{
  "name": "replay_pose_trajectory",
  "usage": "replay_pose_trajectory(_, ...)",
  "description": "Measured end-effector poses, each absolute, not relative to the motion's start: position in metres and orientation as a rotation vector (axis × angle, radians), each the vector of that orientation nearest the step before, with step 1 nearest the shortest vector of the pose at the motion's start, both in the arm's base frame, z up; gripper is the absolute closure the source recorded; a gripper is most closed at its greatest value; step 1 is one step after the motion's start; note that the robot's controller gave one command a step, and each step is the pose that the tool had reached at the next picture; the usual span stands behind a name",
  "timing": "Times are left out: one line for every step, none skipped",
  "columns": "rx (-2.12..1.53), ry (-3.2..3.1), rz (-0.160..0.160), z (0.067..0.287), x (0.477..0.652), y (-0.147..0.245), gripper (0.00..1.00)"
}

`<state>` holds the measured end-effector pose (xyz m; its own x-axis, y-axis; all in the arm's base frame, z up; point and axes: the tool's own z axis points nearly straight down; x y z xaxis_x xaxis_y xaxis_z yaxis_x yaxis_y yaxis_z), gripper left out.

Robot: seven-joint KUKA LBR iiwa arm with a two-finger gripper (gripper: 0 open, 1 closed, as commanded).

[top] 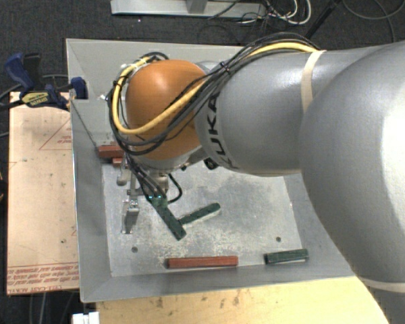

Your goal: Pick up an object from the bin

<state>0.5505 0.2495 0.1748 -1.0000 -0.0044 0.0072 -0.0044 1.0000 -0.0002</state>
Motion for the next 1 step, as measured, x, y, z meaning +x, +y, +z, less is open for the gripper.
replay_pose_trajectory(0.001, -3.142, -0.002, 0.1798, 0.5526, 0.2482, 0.00)
